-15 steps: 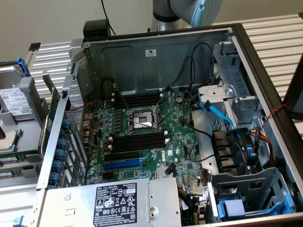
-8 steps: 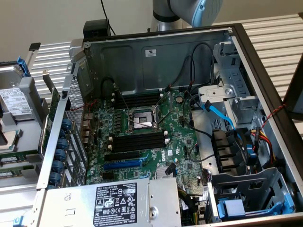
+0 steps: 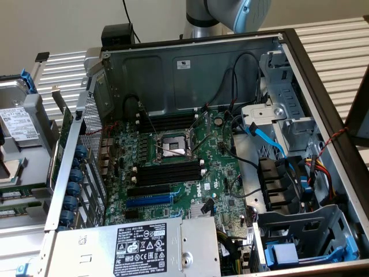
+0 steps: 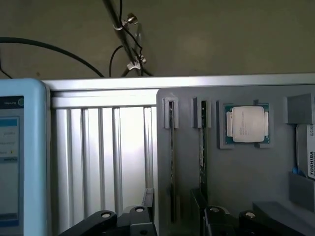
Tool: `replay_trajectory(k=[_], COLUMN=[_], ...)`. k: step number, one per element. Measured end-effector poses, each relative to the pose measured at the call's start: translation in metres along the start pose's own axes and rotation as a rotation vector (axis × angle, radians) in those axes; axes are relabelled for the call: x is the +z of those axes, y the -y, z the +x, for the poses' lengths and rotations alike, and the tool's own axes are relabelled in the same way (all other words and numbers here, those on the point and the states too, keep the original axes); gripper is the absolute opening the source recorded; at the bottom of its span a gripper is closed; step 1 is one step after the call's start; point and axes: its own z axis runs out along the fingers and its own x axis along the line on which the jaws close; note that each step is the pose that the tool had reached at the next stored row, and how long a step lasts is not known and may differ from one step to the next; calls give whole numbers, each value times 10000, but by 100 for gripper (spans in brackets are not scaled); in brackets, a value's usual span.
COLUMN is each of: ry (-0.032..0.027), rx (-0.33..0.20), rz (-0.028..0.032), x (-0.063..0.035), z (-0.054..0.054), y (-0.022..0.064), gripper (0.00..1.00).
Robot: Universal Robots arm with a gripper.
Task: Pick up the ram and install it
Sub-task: 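Pick up the ram and move it above insertion slot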
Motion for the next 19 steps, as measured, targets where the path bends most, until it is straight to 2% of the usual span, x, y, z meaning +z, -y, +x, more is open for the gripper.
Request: replay_trajectory(k=[11, 15, 17, 19], ry=[-5, -2, 6, 14], rx=[-218, -261, -261, -262], rz=[-1, 109, 243, 265], x=[191, 217, 229, 260], z=[1, 2, 2, 3], y=[4, 4, -9, -18], gripper=[42, 42, 42, 42])
